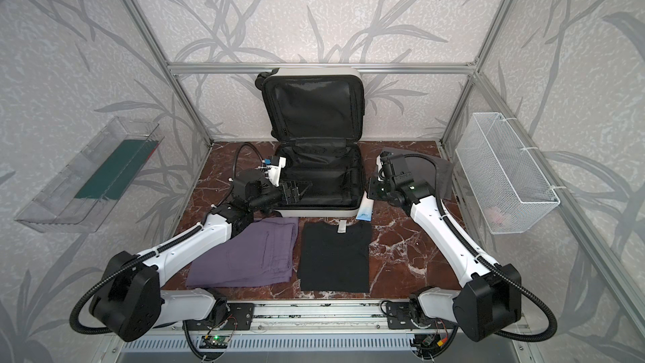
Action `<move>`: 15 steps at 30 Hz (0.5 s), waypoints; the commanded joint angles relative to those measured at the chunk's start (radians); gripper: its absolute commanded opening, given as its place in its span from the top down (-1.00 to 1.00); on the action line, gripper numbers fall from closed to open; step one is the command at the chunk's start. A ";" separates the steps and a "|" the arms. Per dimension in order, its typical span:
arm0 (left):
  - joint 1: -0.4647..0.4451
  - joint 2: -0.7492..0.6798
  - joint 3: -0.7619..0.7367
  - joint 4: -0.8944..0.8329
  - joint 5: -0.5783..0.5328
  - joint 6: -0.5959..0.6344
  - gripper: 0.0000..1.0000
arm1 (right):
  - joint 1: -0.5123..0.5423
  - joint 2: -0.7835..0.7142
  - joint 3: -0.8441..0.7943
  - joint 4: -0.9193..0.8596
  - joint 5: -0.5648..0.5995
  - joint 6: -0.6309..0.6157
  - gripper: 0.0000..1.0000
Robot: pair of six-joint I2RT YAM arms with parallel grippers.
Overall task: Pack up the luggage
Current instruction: 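Lift the tube with the right gripper and carry it over the suitcase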
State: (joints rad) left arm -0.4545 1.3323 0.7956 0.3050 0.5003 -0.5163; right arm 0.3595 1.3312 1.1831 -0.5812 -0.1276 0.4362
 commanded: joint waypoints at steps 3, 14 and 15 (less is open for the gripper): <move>-0.019 0.083 -0.006 0.182 0.144 0.042 -0.85 | 0.054 0.121 0.148 0.062 -0.079 0.059 0.33; -0.037 0.214 0.046 0.226 0.215 0.035 -0.70 | 0.137 0.364 0.362 0.131 -0.117 0.127 0.33; -0.036 0.221 0.047 0.224 0.211 0.037 -0.69 | 0.139 0.370 0.371 0.136 -0.121 0.132 0.33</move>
State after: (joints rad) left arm -0.4870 1.5429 0.8040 0.4770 0.6868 -0.4946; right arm 0.4900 1.6836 1.5074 -0.4831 -0.2199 0.5377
